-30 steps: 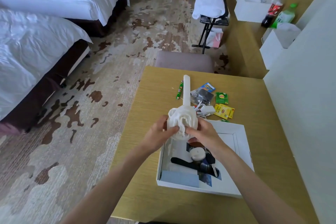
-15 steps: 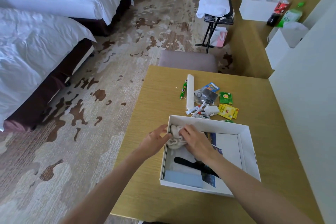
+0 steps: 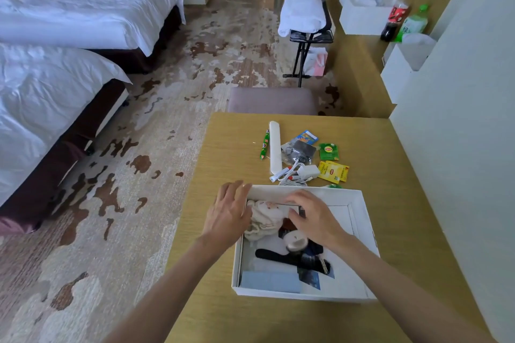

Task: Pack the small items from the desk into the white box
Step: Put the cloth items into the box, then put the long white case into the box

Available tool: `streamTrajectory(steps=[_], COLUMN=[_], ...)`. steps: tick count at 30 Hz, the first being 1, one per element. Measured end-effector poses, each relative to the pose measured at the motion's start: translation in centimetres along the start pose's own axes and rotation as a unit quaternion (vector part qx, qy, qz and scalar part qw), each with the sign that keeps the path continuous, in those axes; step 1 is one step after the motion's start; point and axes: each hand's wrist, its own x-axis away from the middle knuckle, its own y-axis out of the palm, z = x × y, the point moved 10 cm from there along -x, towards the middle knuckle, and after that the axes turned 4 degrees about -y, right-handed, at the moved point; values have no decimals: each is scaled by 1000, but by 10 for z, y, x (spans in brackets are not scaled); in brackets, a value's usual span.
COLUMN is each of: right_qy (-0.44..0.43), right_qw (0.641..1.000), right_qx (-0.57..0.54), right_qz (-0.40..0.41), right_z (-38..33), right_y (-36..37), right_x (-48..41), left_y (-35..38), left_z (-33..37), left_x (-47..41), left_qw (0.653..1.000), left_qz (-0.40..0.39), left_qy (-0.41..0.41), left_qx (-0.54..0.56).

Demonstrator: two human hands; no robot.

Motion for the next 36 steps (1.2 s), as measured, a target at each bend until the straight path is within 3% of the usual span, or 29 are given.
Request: streamTrajectory(steps=[2, 6, 11, 16, 22, 27, 32, 36], right_qy=[-5, 8, 124, 171, 181, 157, 166, 175], right_qw=[998, 994, 989, 970, 947, 926, 926, 930], right_qx=[39, 85, 68, 124, 185, 244, 237, 221], right_qz=[44, 62, -33, -124, -189, -241, -241, -235], right_z=[4, 26, 85, 126, 155, 179, 199, 204], right_y=[-31, -66, -71, -55, -14, 15, 17, 9], right_x=[0, -8, -34, -65, -97, -110, -108, -102], left_y=[0, 29, 44, 75, 133, 161, 185, 204], left_z=[17, 44, 40, 38, 3, -24, -38, -54], left_x=[-14, -43, -87, -122, -156, -185, -204, -207], left_qw=[999, 993, 983, 972, 955, 951, 937, 897], left_qz=[-4, -94, -158, -209, -257, -230, -234, -262], left_qy=[29, 49, -91, -111, -147, -206, -259, -340], left_qx=[-18, -48, 7, -6, -17, 5, 30, 108])
